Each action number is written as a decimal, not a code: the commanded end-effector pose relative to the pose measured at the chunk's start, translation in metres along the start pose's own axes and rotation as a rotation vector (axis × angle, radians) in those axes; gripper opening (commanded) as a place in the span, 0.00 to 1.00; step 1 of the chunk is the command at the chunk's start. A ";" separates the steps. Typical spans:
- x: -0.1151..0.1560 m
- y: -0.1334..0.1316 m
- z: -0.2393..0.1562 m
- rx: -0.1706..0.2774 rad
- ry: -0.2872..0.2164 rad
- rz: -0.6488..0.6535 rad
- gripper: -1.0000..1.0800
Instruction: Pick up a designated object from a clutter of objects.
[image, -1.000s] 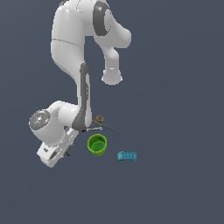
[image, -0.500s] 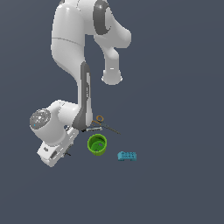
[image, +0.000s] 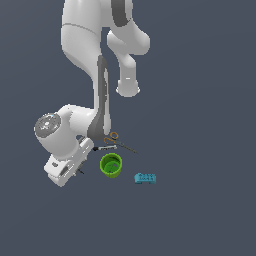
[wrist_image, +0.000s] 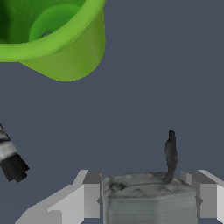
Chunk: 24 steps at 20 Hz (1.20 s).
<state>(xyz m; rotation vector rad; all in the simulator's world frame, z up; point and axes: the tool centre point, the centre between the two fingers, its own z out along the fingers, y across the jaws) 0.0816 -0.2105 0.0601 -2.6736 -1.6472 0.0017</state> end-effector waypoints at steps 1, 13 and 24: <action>0.009 -0.006 -0.019 -0.002 0.000 -0.001 0.00; 0.067 -0.050 -0.143 -0.002 -0.001 -0.001 0.00; 0.122 -0.088 -0.262 -0.002 -0.002 -0.001 0.00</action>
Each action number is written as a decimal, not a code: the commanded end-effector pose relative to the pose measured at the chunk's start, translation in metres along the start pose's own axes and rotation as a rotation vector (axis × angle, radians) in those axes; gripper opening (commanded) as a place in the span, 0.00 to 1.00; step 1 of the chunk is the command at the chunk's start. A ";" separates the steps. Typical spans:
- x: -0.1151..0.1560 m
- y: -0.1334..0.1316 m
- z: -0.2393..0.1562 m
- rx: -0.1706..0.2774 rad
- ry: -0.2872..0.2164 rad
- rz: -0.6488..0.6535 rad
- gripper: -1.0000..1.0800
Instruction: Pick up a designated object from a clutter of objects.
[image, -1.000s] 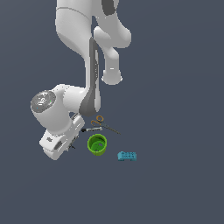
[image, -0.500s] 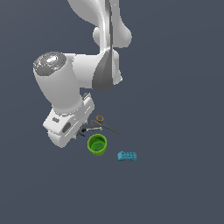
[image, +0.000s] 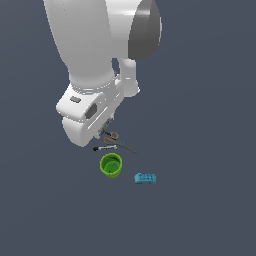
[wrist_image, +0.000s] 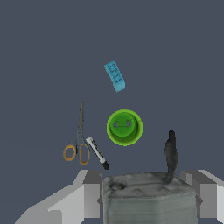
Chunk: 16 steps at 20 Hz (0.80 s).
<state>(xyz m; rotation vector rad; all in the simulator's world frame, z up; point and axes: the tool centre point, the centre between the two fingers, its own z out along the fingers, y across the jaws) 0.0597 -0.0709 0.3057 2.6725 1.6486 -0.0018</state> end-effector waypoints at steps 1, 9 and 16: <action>0.012 -0.009 -0.027 0.000 0.000 0.000 0.00; 0.044 -0.028 -0.094 0.000 0.001 0.000 0.00; 0.059 -0.035 -0.123 0.001 0.001 0.001 0.00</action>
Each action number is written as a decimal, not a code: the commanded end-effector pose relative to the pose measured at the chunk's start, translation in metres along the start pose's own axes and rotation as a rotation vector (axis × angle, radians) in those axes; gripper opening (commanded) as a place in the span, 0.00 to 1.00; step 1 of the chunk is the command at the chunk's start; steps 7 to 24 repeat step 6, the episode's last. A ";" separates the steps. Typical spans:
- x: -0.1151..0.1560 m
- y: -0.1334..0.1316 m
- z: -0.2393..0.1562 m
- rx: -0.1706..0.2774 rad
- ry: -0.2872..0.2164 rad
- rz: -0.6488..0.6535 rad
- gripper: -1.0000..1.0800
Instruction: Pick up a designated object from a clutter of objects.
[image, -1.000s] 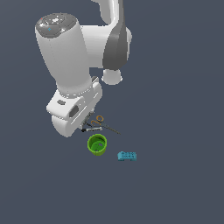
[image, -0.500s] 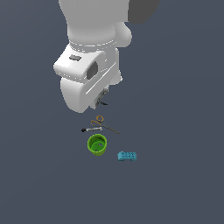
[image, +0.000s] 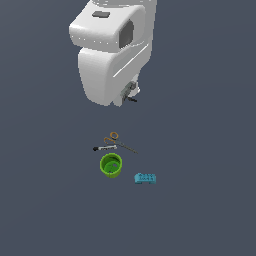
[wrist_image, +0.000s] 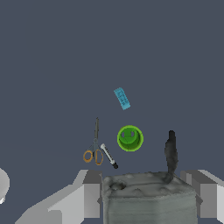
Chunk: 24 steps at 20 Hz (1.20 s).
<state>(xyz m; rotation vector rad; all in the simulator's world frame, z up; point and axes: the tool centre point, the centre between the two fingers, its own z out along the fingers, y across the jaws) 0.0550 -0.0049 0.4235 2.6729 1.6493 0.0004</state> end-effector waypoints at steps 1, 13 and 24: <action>0.003 -0.001 -0.007 0.001 0.000 0.001 0.00; 0.005 -0.001 -0.010 0.001 0.000 0.001 0.00; 0.005 -0.001 -0.010 0.001 0.000 0.001 0.00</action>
